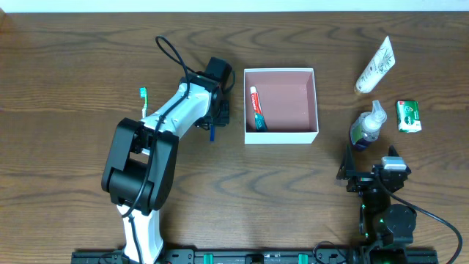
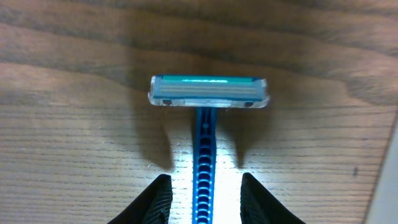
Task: Pack container
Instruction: 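Lift the blue razor and carry it over the box with left gripper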
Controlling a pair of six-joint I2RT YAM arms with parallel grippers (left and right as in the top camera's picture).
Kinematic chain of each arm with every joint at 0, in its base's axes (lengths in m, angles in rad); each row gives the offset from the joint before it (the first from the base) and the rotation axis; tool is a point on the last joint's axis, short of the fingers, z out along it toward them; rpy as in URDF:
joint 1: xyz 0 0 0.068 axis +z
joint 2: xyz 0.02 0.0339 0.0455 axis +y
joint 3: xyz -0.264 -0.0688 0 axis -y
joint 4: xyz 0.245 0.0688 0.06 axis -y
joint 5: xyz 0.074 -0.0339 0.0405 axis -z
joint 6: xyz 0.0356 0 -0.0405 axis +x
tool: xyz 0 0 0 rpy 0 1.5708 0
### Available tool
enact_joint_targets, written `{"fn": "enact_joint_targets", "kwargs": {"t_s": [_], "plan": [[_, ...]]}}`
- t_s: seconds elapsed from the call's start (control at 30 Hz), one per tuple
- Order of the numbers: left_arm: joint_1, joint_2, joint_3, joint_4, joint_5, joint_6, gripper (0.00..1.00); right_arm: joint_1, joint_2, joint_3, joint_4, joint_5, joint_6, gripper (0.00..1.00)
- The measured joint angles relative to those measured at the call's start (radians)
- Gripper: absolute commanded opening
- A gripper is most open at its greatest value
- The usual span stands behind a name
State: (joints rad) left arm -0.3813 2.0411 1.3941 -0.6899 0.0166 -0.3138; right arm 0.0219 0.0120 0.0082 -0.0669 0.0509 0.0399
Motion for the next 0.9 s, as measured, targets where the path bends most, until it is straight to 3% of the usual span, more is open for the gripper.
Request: {"fn": "enact_joint_targets", "kwargs": {"t_s": [0.4, 0.5, 0.7, 0.9], "plan": [[0.0, 0.002, -0.029, 0.017, 0.003, 0.0, 0.36, 0.0, 0.0, 0.0, 0.0, 0.0, 0.0, 0.99], [0.0, 0.002, -0.029, 0.018, 0.004, -0.003, 0.2, 0.0, 0.0, 0.0, 0.0, 0.0, 0.0, 0.99], [0.0, 0.002, -0.029, 0.018, 0.003, 0.0, 0.06, 0.0, 0.0, 0.0, 0.0, 0.0, 0.0, 0.99], [0.0, 0.002, -0.024, 0.008, 0.003, -0.002, 0.06, 0.0, 0.0, 0.0, 0.0, 0.0, 0.0, 0.99]]}}
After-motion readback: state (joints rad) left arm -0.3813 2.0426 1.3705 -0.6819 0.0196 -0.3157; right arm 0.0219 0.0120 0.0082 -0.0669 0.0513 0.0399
